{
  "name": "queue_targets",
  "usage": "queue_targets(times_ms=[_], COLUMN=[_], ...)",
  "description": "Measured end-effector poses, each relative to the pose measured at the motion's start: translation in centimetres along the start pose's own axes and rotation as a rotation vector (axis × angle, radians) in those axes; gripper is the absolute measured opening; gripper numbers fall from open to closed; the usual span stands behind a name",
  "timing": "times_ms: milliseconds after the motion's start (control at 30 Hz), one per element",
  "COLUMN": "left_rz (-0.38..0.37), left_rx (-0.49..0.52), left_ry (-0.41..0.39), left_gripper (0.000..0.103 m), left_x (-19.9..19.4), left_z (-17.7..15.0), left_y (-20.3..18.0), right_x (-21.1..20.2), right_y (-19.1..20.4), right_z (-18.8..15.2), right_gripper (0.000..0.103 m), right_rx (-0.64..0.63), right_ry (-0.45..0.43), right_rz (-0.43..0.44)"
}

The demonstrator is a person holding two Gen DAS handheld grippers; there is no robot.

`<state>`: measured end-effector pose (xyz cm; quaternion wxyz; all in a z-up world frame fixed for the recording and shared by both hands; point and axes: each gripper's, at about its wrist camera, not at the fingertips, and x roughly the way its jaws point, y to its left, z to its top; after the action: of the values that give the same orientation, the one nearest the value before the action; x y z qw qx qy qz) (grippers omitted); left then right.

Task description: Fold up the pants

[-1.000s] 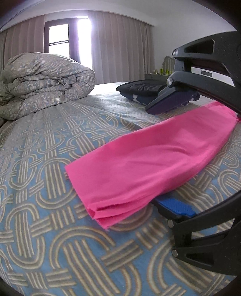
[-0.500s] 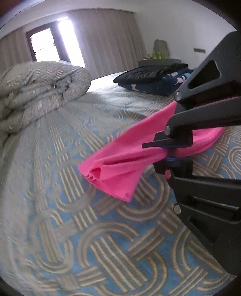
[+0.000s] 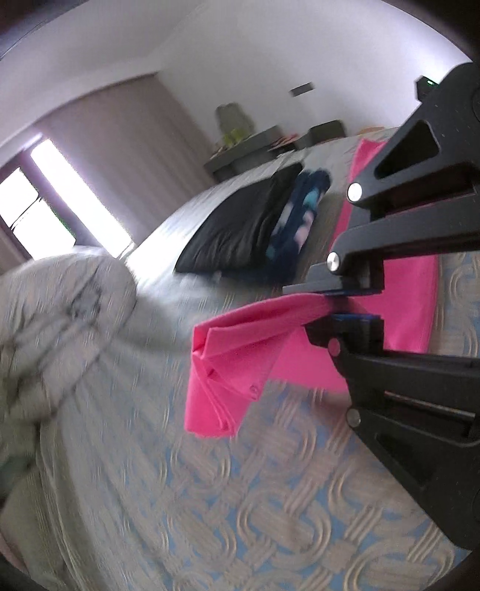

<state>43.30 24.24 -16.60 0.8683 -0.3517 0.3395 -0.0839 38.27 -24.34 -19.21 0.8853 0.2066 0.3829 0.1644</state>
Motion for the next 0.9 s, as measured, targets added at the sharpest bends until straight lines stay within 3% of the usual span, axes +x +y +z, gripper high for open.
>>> queue_targets(times_ms=[100, 200, 267, 467, 700, 767, 900], left_rz=[-0.062, -0.103, -0.122, -0.144, -0.102, -0.098, -0.132], left_rx=[0.035, 0.064, 0.092, 0.193, 0.407, 0.433, 0.412], left_ry=[0.029, 0.064, 0.096, 0.165, 0.278, 0.308, 0.327], left_gripper=[0.007, 0.007, 0.007, 0.007, 0.010, 0.019, 0.019], left_x=[1.2, 2.7, 4.2, 8.1, 11.4, 12.0, 11.8], left_z=[-1.2, -2.6, -4.1, -8.6, -14.9, -16.1, -16.3], left_y=[-2.7, -5.0, -6.8, -10.8, -14.2, -14.3, -13.7], right_x=[0.5, 2.9, 5.3, 12.4, 16.8, 17.5, 17.7], right_y=[2.9, 5.7, 6.8, 6.8, 3.8, 2.9, 2.9], right_z=[0.3, 1.0, 1.6, 2.8, 3.4, 3.3, 4.0], right_gripper=[0.073, 0.080, 0.082, 0.083, 0.083, 0.083, 0.083], right_rx=[0.016, 0.068, 0.140, 0.431, 0.553, 0.565, 0.528], right_ry=[0.010, 0.083, 0.150, 0.310, 0.391, 0.414, 0.418], right_rz=[0.118, 0.278, 0.374, 0.520, 0.474, 0.464, 0.437])
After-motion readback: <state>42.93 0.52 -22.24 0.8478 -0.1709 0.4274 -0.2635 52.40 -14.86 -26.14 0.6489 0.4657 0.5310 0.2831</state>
